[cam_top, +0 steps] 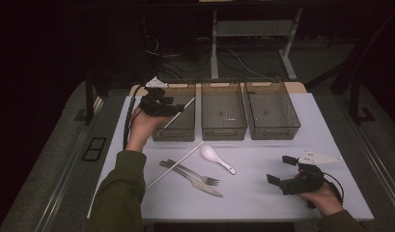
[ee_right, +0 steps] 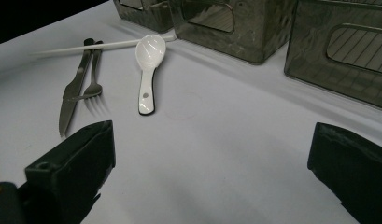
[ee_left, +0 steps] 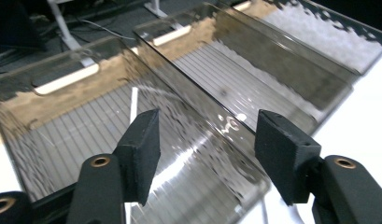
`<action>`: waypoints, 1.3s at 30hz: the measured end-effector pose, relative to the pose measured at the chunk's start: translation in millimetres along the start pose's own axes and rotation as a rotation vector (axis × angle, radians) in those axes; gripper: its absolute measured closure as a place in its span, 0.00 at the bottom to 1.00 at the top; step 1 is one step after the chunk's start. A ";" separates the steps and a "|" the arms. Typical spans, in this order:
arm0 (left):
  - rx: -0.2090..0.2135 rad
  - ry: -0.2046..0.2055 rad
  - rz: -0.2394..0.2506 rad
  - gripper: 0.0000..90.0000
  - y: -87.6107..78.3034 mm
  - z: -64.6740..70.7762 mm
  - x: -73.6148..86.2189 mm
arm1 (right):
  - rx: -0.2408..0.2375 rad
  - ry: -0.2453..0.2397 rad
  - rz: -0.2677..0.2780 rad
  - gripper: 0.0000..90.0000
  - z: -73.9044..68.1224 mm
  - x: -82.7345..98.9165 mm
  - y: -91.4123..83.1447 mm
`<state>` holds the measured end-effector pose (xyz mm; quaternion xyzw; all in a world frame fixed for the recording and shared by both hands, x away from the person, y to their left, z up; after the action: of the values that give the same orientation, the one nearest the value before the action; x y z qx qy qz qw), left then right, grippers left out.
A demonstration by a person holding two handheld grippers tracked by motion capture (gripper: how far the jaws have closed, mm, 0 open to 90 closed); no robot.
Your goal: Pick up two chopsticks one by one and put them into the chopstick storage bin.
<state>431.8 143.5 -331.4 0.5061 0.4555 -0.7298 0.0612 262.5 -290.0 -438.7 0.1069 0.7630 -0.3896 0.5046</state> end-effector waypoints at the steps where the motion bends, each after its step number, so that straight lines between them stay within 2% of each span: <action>1: 0.002 0.009 -0.002 0.41 -1.6 2.9 1.2 | 0.000 -0.001 -0.001 0.01 0.1 0.0 0.1; 4: 0.019 0.017 0.008 0.40 -7.1 13.0 3.5 | 0.000 -0.003 -0.003 0.01 0.1 -0.1 0.0; 6: 0.026 0.043 0.021 0.38 -11.8 21.3 4.8 | 0.000 -0.001 -0.003 0.01 -0.3 0.0 -0.2; 10: 0.048 0.063 0.044 0.35 -18.7 35.7 7.3 | 0.002 0.001 0.000 0.01 -0.4 0.0 -0.1; 18: 0.079 0.104 0.059 0.31 -26.2 58.4 19.4 | 0.002 0.000 0.004 0.01 -0.8 0.0 -0.5; 28: 0.092 0.115 0.048 0.29 -26.6 72.4 38.8 | 0.001 0.003 0.000 0.01 -1.2 0.1 -0.2; 32: 0.093 0.107 0.054 0.29 -25.9 76.4 51.2 | 0.002 -0.010 0.001 0.01 -0.5 0.2 -0.5; 33: 0.093 0.111 0.050 0.29 -25.9 76.9 54.8 | 0.002 0.001 0.004 0.01 -1.4 0.0 -0.6; 39: 0.097 0.107 0.043 0.28 -21.8 79.7 76.5 | 0.004 0.001 0.002 0.01 -0.5 0.2 -0.5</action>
<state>328.7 126.5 -373.3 0.5566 0.4111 -0.7214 0.0276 261.8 -290.0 -438.4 0.1089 0.7624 -0.3903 0.5045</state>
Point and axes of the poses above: each handheld gripper's, and its own axes: y roughly forward along the jaws, x roughly out of its underside, z roughly to its right, the point moved 1 cm from there along y, roughly forward along the jaws, and after that the axes turned 1 degree about -y, right-handed, at the moved point
